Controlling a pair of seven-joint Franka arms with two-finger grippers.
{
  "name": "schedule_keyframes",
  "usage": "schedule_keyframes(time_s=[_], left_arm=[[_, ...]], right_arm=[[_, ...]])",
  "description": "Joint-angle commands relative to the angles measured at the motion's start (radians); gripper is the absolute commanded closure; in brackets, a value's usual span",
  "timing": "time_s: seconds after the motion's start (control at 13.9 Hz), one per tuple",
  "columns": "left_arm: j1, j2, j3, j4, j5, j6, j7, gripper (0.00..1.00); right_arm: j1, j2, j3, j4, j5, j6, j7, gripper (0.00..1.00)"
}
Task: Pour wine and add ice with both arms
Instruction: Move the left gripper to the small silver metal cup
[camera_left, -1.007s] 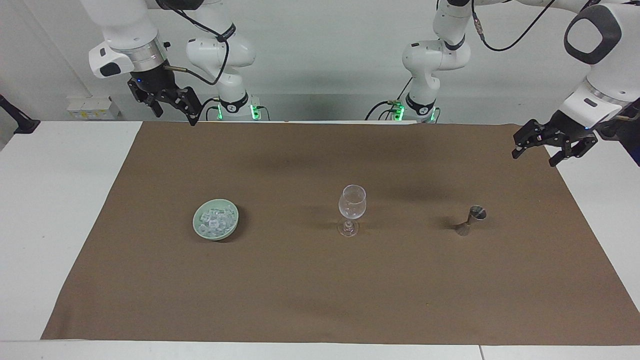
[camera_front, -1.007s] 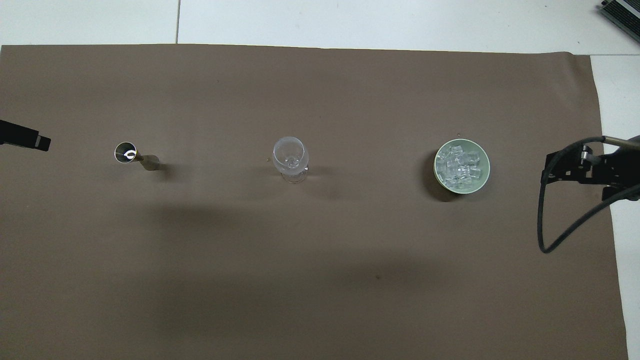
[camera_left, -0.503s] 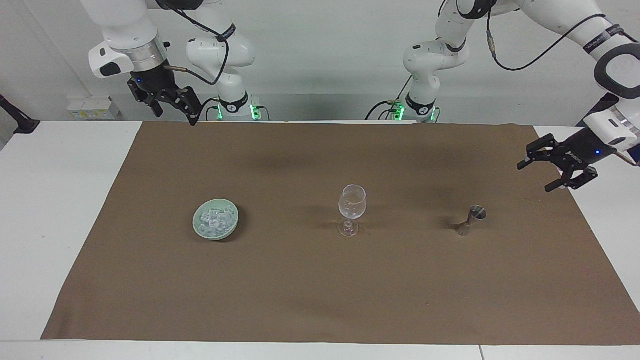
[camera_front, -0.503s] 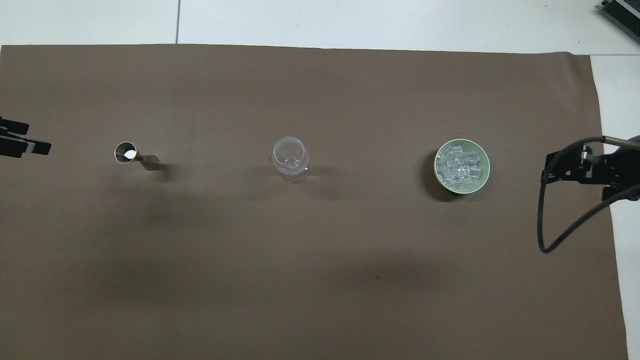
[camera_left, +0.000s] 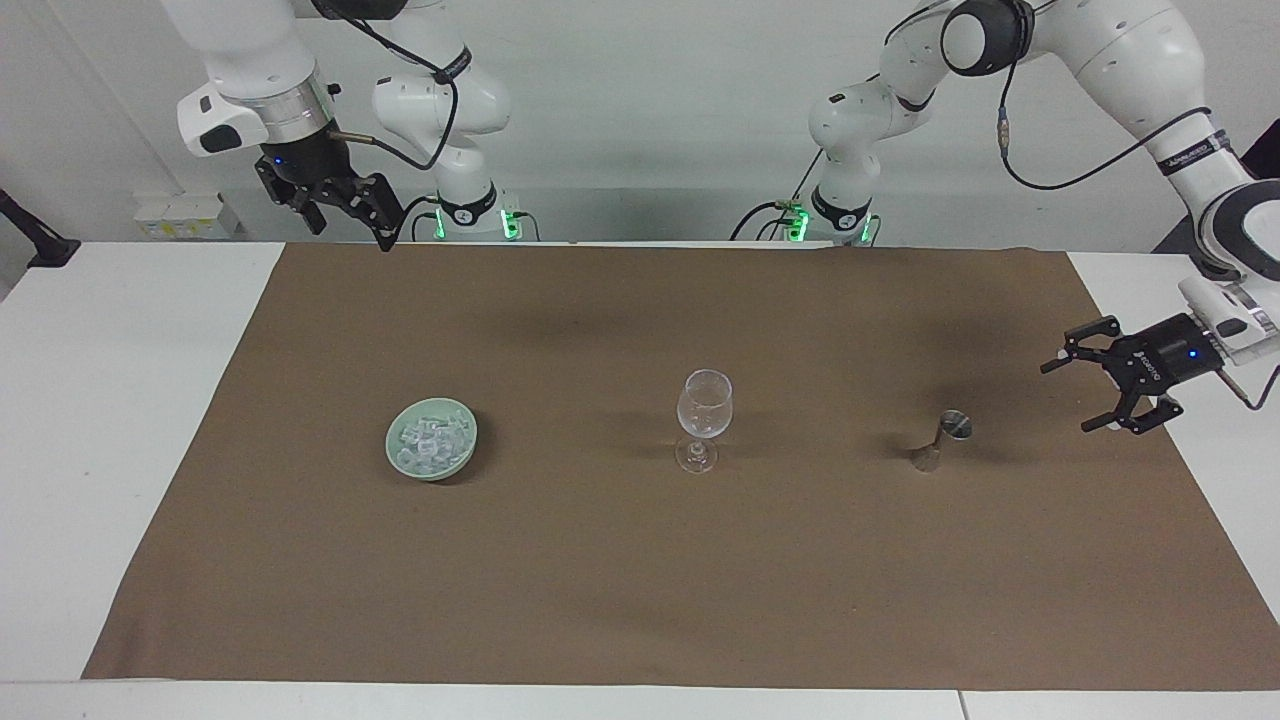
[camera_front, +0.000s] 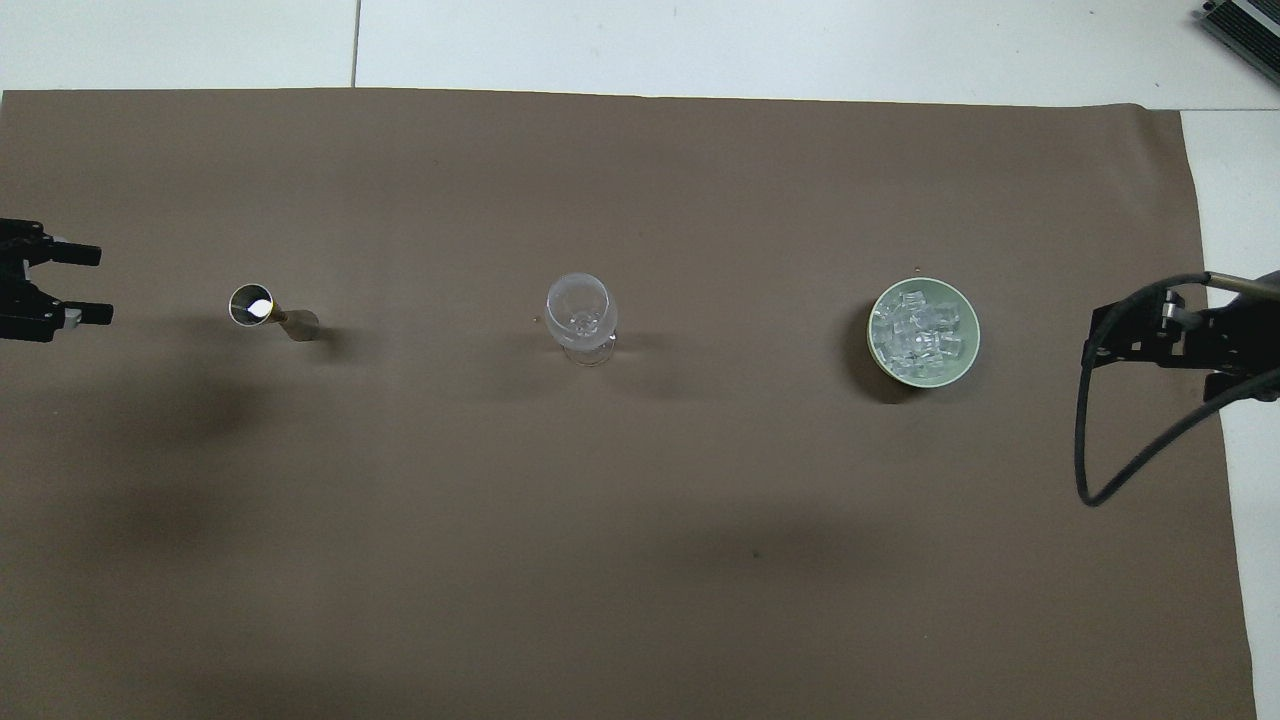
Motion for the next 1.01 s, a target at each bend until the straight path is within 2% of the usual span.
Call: schedule_keyframes(time_s=[0.0, 0.22, 0.36, 0.43, 0.5, 0.58, 0.79, 0.93], left_arm=[[0.044, 0.056, -0.02, -0.024, -0.123, -0.01, 0.154, 0.0], [0.078, 0.151, -0.027, -0.024, -0.261, -0.013, 0.258, 0.0], [0.119, 0.188, -0.067, -0.027, -0.298, -0.022, 0.333, 0.0], [0.145, 0.211, -0.098, -0.027, -0.313, -0.036, 0.382, 0.04], [0.165, 0.234, -0.115, -0.027, -0.316, -0.061, 0.439, 0.14], [0.17, 0.256, -0.123, -0.026, -0.326, -0.102, 0.479, 0.18], [0.182, 0.302, -0.145, -0.026, -0.358, -0.157, 0.493, 0.15], [0.181, 0.333, -0.155, -0.027, -0.379, -0.174, 0.569, 0.23]], right_arm=[[-0.012, -0.009, 0.005, -0.017, 0.027, 0.01, -0.03, 0.0], [-0.009, -0.009, 0.006, -0.017, 0.027, 0.024, -0.023, 0.0], [-0.007, -0.009, 0.005, -0.018, 0.027, 0.023, -0.022, 0.0], [-0.009, -0.009, 0.005, -0.017, 0.027, 0.023, -0.023, 0.0], [-0.01, -0.009, 0.005, -0.018, 0.027, 0.024, -0.026, 0.0], [-0.009, -0.009, 0.005, -0.018, 0.027, 0.023, -0.022, 0.0], [-0.012, -0.009, 0.003, -0.018, 0.026, 0.023, -0.032, 0.0], [-0.017, -0.009, 0.002, -0.018, 0.026, 0.024, -0.034, 0.0]])
